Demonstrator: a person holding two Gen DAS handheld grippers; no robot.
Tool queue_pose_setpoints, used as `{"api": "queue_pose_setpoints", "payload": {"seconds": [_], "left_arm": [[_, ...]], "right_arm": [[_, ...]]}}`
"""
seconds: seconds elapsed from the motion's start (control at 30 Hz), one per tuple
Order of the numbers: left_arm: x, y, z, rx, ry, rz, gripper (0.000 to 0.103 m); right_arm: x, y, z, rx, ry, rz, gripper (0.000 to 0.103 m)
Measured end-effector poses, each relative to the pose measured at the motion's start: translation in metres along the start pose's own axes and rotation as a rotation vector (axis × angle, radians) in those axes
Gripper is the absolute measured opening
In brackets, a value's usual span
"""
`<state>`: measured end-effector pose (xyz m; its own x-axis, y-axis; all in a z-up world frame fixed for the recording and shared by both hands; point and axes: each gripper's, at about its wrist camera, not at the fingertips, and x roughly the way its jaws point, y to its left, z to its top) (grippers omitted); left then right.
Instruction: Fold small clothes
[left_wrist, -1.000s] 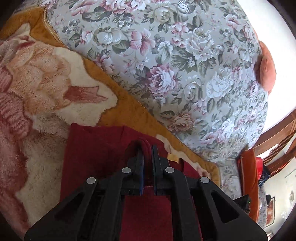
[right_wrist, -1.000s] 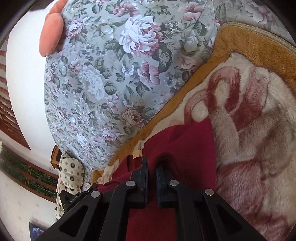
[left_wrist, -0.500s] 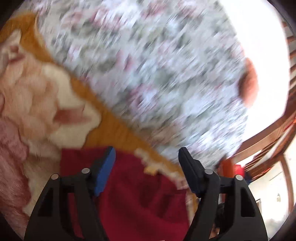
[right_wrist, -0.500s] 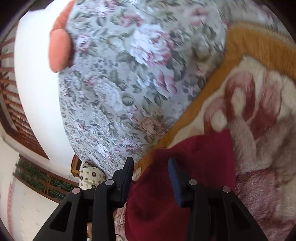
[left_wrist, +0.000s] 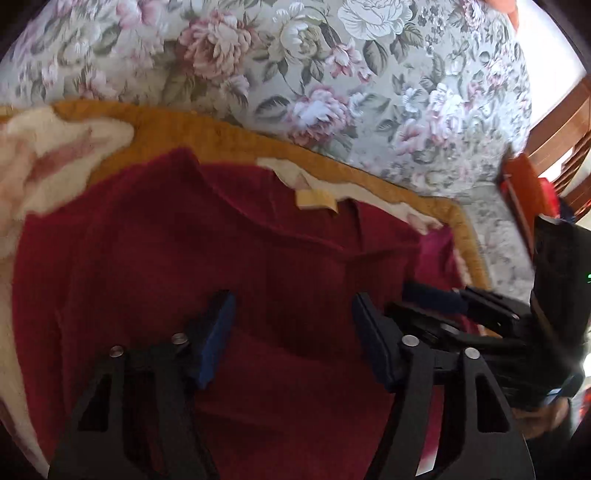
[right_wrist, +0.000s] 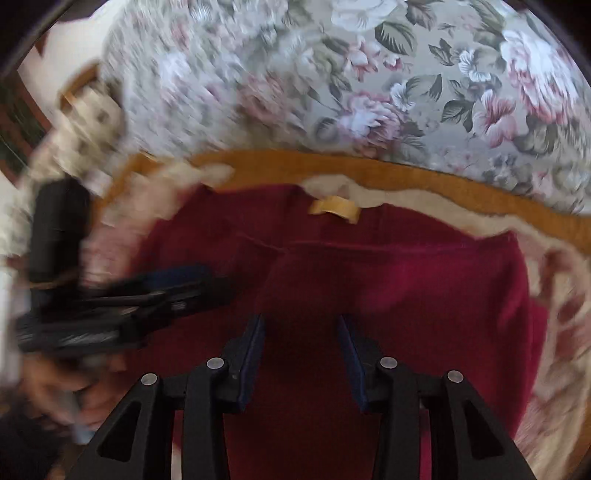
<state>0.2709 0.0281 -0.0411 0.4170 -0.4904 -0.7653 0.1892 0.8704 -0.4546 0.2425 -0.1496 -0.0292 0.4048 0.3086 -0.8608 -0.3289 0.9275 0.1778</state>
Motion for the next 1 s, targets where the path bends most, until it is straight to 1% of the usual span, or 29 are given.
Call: {"api": "queue_pose_setpoints", "payload": {"seconds": [0.03, 0.07, 0.13, 0.17, 0.2, 0.23, 0.27, 0.3, 0.33, 0.37, 0.4, 0.43, 0.47, 0.5, 0.57, 0.6, 0.67, 0.73, 0.77, 0.8, 0.83, 0.87, 0.9, 0.93, 0.97, 1.0], "left_arm": [[0.004, 0.0, 0.008, 0.01, -0.015, 0.062, 0.065], [0.01, 0.001, 0.015, 0.029, -0.028, 0.146, 0.065], [0.027, 0.005, 0.024, 0.066, -0.021, 0.228, 0.065], [0.032, 0.004, 0.027, 0.092, -0.023, 0.249, 0.065], [0.037, 0.003, 0.03, 0.123, -0.027, 0.285, 0.065], [0.037, 0.003, 0.031, 0.135, -0.041, 0.297, 0.065], [0.036, 0.005, 0.032, 0.136, -0.053, 0.306, 0.065], [0.033, 0.014, 0.031, 0.11, -0.079, 0.311, 0.064], [0.029, 0.023, 0.031, 0.07, -0.1, 0.305, 0.057], [0.026, 0.029, 0.031, 0.044, -0.114, 0.296, 0.046], [0.02, 0.039, 0.029, 0.009, -0.134, 0.28, 0.038], [0.019, 0.044, 0.029, -0.008, -0.141, 0.268, 0.035], [0.018, 0.048, 0.029, -0.026, -0.147, 0.25, 0.033], [0.017, 0.048, 0.03, -0.031, -0.149, 0.245, 0.033], [0.016, 0.047, 0.03, -0.033, -0.148, 0.244, 0.033], [0.016, 0.047, 0.031, -0.041, -0.152, 0.23, 0.033], [0.007, 0.053, 0.03, -0.08, -0.173, 0.201, 0.033], [-0.012, 0.066, 0.029, -0.136, -0.22, 0.183, 0.033], [-0.02, 0.071, 0.029, -0.164, -0.24, 0.181, 0.033], [-0.035, 0.075, 0.028, -0.189, -0.276, 0.182, 0.037], [-0.043, 0.077, 0.029, -0.193, -0.297, 0.174, 0.039], [-0.052, 0.076, 0.027, -0.187, -0.315, 0.123, 0.042], [-0.055, 0.072, 0.026, -0.173, -0.314, 0.076, 0.045], [-0.054, 0.066, 0.026, -0.149, -0.306, 0.053, 0.046], [-0.05, 0.06, 0.026, -0.127, -0.297, 0.049, 0.046], [-0.043, 0.054, 0.027, -0.092, -0.275, 0.055, 0.048]], "right_arm": [[0.011, 0.001, 0.003, -0.017, 0.001, -0.067, 0.039], [0.021, -0.002, 0.007, -0.021, -0.01, -0.097, 0.038], [0.03, -0.013, 0.015, 0.004, -0.047, -0.109, 0.038], [0.034, -0.021, 0.021, 0.03, -0.048, -0.125, 0.038], [0.041, -0.033, 0.027, 0.081, -0.041, -0.129, 0.038], [0.044, -0.038, 0.033, 0.102, -0.04, -0.127, 0.037], [0.047, -0.043, 0.037, 0.105, -0.044, -0.131, 0.035], [0.049, -0.045, 0.039, 0.087, -0.057, -0.147, 0.035], [0.049, -0.045, 0.039, 0.078, -0.065, -0.151, 0.035], [0.048, -0.048, 0.037, 0.072, -0.079, -0.149, 0.035], [0.046, -0.053, 0.034, 0.084, -0.103, -0.136, 0.035], [0.044, -0.063, 0.033, 0.118, -0.129, -0.106, 0.034], [0.043, -0.069, 0.032, 0.147, -0.137, -0.094, 0.027], [0.037, -0.08, 0.028, 0.202, -0.154, -0.074, 0.022], [0.027, -0.102, 0.023, 0.315, -0.178, -0.019, 0.021], [0.019, -0.113, 0.018, 0.365, -0.196, -0.021, 0.021], [0.003, -0.131, 0.009, 0.424, -0.221, -0.012, 0.021], [-0.012, -0.15, -0.002, 0.472, -0.23, 0.032, 0.021], [-0.018, -0.156, -0.007, 0.479, -0.223, 0.034, 0.021], [-0.024, -0.157, -0.008, 0.477, -0.227, 0.021, 0.023], [-0.032, -0.159, -0.01, 0.468, -0.238, 0.002, 0.023], [-0.039, -0.156, -0.011, 0.454, -0.263, 0.015, 0.023], [-0.047, -0.154, -0.012, 0.444, -0.287, 0.066, 0.023], [-0.051, -0.152, -0.014, 0.435, -0.301, 0.123, 0.024], [-0.052, -0.148, -0.014, 0.418, -0.302, 0.178, 0.024], [-0.048, -0.139, -0.013, 0.387, -0.282, 0.205, 0.024]]}}
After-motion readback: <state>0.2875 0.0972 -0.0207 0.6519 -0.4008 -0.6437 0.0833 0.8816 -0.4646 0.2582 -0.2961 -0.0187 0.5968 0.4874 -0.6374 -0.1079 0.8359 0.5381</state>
